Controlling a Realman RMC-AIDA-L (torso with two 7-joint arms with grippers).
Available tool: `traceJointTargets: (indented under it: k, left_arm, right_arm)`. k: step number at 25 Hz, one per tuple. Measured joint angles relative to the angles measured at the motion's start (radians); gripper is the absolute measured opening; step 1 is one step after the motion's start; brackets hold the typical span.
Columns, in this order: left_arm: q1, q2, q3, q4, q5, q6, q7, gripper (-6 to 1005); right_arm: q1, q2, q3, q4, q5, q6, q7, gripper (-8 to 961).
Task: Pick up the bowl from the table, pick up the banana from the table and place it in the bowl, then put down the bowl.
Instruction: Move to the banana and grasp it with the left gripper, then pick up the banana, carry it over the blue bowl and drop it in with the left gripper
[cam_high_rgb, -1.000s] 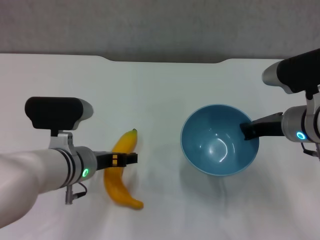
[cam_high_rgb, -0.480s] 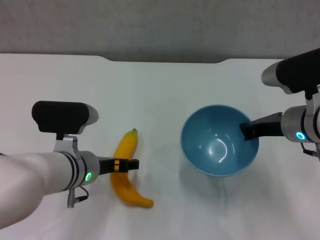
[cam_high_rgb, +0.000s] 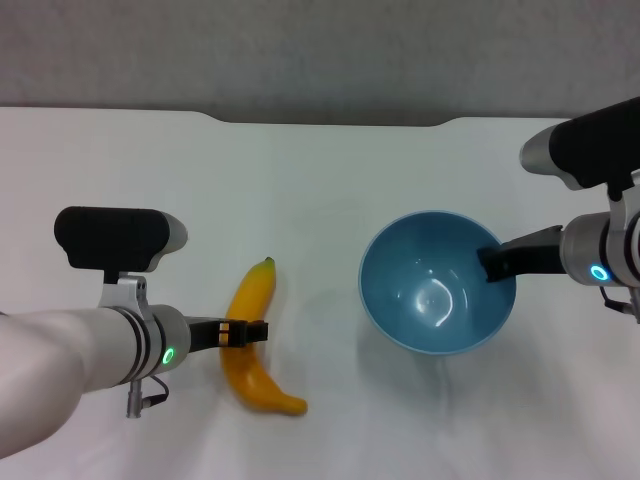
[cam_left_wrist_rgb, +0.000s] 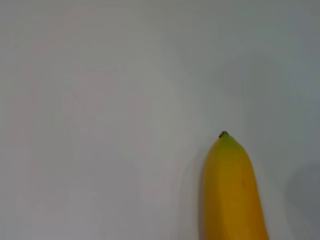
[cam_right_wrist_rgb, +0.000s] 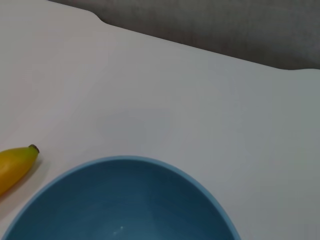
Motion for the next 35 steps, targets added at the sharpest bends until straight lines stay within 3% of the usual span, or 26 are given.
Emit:
traceJointTargets:
  k: [16,22,29,31,35]
  left_arm:
    - [-0.018,-0.002,0.008,0.022,-0.007,0.007,0.0,784]
    - [0.003,0.004,-0.006,0.0,-0.003,0.004,0.0,548]
    - [0.125,0.009,-0.124,-0.197,0.111,0.069,0.0,514]
    - [0.187,0.01,-0.144,-0.312,0.132,0.082,0.0,516]
    - [0.231,0.011,-0.145,-0.406,0.133,0.08,0.0,521]
  right_arm:
    - [-0.002,0.0,0.0,0.002,0.0,0.0,-0.002,33]
    - [-0.004,0.0,0.0,0.0,0.0,0.0,-0.002,32]
    - [-0.005,0.001,-0.003,-0.013,0.009,-0.018,-0.005,33]
    - [-0.013,0.001,-0.006,-0.02,0.037,-0.044,-0.028,33]
    - [-0.022,0.002,-0.008,-0.048,0.123,-0.085,-0.09,33]
